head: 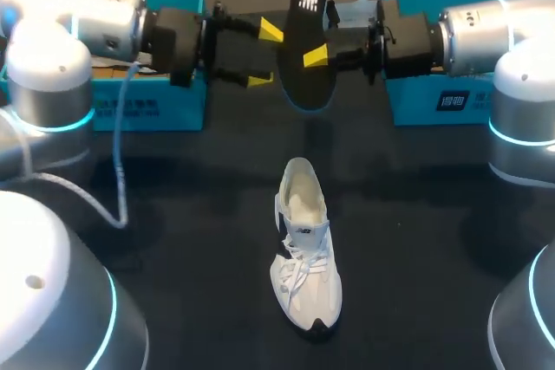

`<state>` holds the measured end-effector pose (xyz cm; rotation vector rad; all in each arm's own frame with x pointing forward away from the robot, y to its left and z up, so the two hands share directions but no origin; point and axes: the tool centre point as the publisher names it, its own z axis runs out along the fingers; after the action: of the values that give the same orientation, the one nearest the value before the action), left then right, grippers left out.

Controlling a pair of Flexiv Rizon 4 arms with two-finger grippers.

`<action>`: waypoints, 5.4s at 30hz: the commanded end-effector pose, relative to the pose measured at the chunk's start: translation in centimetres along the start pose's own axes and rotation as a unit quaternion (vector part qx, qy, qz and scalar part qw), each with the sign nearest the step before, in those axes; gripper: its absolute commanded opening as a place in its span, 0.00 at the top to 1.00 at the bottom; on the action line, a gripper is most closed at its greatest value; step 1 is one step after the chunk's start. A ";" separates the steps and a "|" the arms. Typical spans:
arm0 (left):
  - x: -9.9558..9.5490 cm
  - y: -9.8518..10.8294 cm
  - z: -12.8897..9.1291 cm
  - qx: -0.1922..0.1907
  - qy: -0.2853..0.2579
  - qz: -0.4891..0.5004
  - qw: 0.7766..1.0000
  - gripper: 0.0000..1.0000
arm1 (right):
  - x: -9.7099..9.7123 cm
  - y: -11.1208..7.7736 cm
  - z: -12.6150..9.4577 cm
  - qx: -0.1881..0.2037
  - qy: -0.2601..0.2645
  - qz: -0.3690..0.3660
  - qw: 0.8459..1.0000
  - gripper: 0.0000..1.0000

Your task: Take the shoe out of the shoebox, open the shoe tongue, remove and reinsert the insole, then place the shoe into the shoebox

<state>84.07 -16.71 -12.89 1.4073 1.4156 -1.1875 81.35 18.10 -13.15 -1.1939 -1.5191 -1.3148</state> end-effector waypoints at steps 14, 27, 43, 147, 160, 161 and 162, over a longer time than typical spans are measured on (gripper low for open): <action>0.5 -1.3 -1.8 -0.010 0.049 -0.042 0.998 0.00 | -1.0 -0.2 -0.7 -0.003 0.008 -0.032 0.999 1.00; 4.1 -2.2 -4.5 -0.034 0.078 -0.270 0.959 0.00 | -2.5 -0.5 -1.1 -0.035 -0.030 -0.093 0.995 1.00; 5.0 -5.2 -3.9 -0.072 0.127 -0.510 0.848 0.00 | -2.8 -2.8 0.8 -0.056 -0.049 -0.154 0.985 1.00; 22.4 -9.3 3.4 -0.280 0.252 -0.623 0.686 0.00 | -13.0 -4.6 2.3 -0.062 0.043 -0.322 0.944 1.00; 23.5 -9.0 4.4 -0.274 0.253 -0.622 0.689 0.00 | -13.4 -4.9 2.7 -0.064 0.054 -0.326 0.942 1.00; 23.6 -8.9 4.5 -0.274 0.252 -0.622 0.689 0.00 | -13.3 -5.0 2.7 -0.064 0.055 -0.326 0.942 1.00; 23.6 -8.9 4.6 -0.278 0.253 -0.619 0.689 0.00 | -13.3 -5.0 2.7 -0.065 0.054 -0.326 0.941 1.00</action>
<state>73.21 -14.25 -35.46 0.1429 3.0262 -0.8692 79.94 18.37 -27.50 -0.6809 -1.8478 -1.8974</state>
